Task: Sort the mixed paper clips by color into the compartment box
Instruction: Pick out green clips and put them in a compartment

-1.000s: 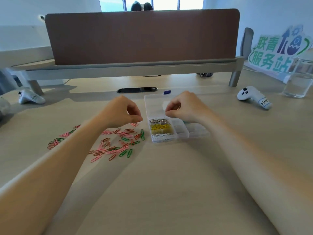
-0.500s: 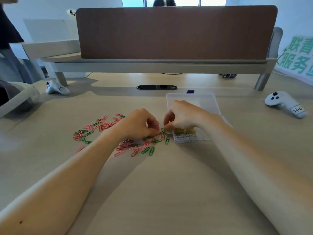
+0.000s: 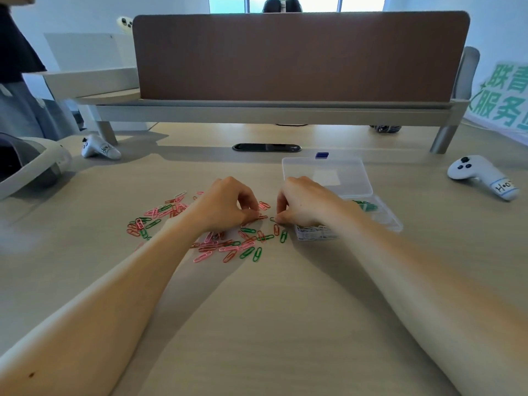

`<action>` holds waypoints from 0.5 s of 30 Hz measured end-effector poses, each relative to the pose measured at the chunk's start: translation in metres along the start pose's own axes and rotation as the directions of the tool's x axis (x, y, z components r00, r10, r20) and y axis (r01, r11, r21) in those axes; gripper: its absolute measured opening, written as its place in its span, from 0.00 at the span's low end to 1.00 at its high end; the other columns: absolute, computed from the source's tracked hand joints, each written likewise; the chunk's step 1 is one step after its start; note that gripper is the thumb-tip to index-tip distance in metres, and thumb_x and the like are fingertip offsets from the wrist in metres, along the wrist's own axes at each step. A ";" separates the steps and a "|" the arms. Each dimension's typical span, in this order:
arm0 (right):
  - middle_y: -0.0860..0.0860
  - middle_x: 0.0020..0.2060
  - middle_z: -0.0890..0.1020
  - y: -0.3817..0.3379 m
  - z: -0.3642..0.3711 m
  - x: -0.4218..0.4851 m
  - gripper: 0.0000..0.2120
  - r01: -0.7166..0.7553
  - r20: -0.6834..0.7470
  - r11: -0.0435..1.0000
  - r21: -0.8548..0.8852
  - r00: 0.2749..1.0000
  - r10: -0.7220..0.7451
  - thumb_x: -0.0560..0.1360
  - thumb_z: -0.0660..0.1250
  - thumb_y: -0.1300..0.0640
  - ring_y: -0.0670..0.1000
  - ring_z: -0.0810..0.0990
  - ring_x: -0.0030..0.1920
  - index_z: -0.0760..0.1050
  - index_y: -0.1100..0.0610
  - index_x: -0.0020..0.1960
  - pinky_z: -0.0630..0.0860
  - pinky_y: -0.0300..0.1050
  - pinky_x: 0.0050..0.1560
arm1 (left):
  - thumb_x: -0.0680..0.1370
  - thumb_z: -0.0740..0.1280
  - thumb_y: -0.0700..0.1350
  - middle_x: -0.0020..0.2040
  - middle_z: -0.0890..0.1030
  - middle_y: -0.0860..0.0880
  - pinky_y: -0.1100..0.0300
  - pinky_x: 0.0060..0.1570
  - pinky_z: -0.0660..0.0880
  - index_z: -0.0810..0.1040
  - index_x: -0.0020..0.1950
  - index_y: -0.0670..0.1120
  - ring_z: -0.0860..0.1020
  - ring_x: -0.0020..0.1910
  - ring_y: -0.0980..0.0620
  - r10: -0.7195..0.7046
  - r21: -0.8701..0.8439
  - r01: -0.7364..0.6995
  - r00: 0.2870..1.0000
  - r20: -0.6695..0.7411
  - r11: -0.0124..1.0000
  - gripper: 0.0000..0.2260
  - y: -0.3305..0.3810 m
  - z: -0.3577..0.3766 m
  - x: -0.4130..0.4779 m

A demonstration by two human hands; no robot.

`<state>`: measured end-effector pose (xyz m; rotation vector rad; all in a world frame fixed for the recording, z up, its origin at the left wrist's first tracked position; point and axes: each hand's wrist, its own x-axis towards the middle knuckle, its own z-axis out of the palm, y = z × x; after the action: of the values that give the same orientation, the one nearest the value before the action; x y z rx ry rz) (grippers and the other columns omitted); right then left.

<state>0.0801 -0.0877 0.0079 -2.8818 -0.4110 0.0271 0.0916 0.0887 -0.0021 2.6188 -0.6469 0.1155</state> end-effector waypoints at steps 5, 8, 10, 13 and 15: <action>0.49 0.42 0.79 0.008 -0.001 -0.002 0.03 0.017 0.010 1.000 0.017 1.000 -0.017 0.75 0.70 0.57 0.49 0.77 0.43 0.80 0.56 0.44 0.71 0.41 0.38 | 0.71 0.75 0.50 0.39 0.81 0.58 0.75 0.33 0.67 0.85 0.45 0.53 0.74 0.34 0.66 0.000 0.015 -0.003 0.988 0.153 1.000 0.05 -0.007 -0.013 -0.006; 0.46 0.39 0.78 0.010 -0.008 -0.004 0.05 0.082 -0.003 0.991 0.107 0.997 -0.083 0.75 0.71 0.57 0.44 0.76 0.40 0.79 0.53 0.41 0.67 0.36 0.34 | 0.71 0.75 0.49 0.42 0.82 0.57 0.71 0.38 0.69 0.85 0.47 0.53 0.76 0.40 0.61 0.010 0.058 -0.022 0.980 0.196 0.998 0.05 -0.007 -0.013 -0.006; 0.45 0.37 0.79 0.010 -0.014 -0.007 0.07 0.123 0.025 0.984 0.129 0.992 -0.127 0.75 0.72 0.58 0.41 0.75 0.37 0.78 0.51 0.39 0.66 0.35 0.34 | 0.72 0.74 0.49 0.43 0.82 0.56 0.67 0.40 0.70 0.85 0.47 0.53 0.76 0.43 0.59 0.005 0.076 -0.023 0.976 0.219 0.997 0.05 -0.006 -0.012 -0.007; 0.44 0.37 0.81 0.009 -0.019 -0.009 0.07 0.153 0.125 0.982 0.108 0.978 -0.166 0.73 0.73 0.57 0.42 0.78 0.39 0.79 0.48 0.39 0.71 0.38 0.38 | 0.74 0.72 0.49 0.44 0.81 0.54 0.66 0.42 0.71 0.83 0.46 0.51 0.77 0.45 0.56 0.006 0.109 -0.034 0.969 0.245 0.993 0.04 -0.004 -0.012 -0.008; 0.45 0.39 0.82 0.008 -0.018 -0.010 0.05 0.164 0.201 0.984 0.075 0.964 -0.176 0.72 0.74 0.56 0.44 0.79 0.42 0.80 0.48 0.40 0.76 0.41 0.43 | 0.74 0.72 0.50 0.43 0.79 0.55 0.68 0.40 0.69 0.82 0.46 0.52 0.76 0.45 0.56 0.009 0.121 -0.040 0.968 0.251 0.992 0.03 -0.003 -0.012 -0.008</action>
<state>0.0730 -0.1017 0.0238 -2.7846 -0.6827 0.3071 0.0857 0.0995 0.0061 2.7724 -0.7799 -0.1770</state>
